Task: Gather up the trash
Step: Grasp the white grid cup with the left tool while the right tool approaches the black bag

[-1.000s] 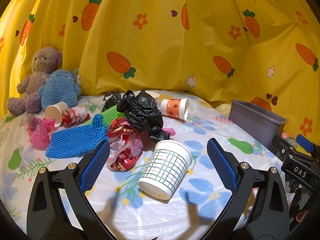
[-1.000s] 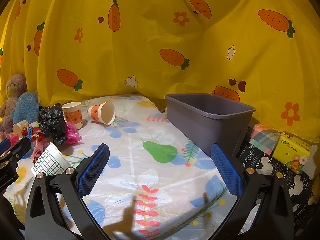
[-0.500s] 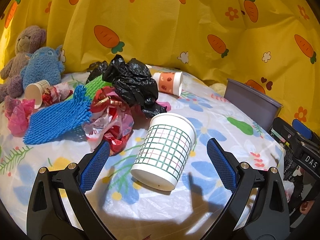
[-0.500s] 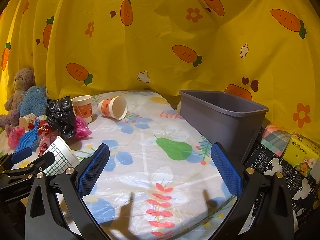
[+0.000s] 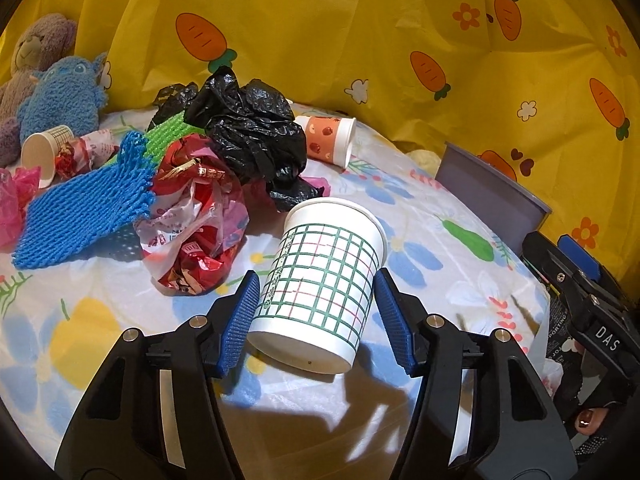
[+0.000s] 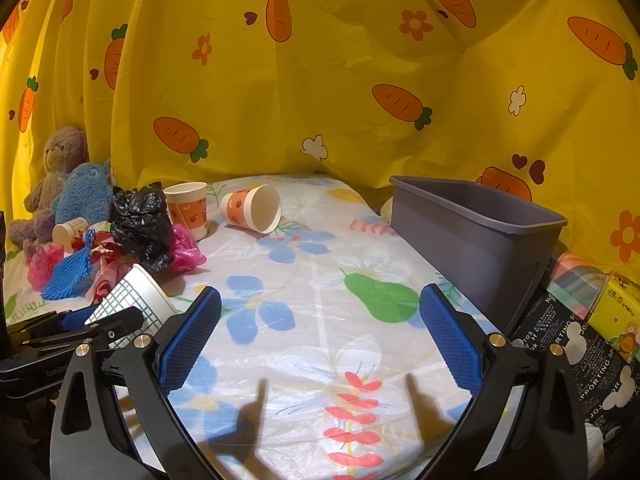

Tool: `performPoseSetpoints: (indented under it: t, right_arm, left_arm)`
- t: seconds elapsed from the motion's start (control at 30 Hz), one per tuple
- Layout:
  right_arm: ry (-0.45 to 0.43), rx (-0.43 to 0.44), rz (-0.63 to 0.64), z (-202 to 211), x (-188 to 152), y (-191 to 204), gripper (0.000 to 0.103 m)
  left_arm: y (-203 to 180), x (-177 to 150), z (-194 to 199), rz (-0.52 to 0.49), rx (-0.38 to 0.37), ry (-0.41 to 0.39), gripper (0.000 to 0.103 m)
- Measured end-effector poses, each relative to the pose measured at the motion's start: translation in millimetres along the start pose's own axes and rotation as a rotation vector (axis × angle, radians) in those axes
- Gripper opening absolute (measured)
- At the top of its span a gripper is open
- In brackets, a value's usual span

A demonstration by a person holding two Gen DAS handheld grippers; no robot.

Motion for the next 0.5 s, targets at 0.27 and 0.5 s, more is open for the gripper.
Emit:
performPoseSetpoints:
  t: [0.27,0.5]
  right_arm:
    - [0.039,0.188,-0.013,-20.7,9.2,30.0,0.09]
    - [0.074,0.394,0.089,-44.2,26.7,100.3,0.067]
  left_arm:
    - [31.5,20.5,56.2,0.062,0.142,-0.159,0.058]
    - [88.3,26.9,82.3,0.189,0.283,-0.205,0.058]
Point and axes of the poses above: each gripper's, at about its wrist camera, not at the fingertips, and z roughly against the way its jaws point, y to its left, x to its top, the point moved 4 cm from there along -z, roughly the way its jaws point
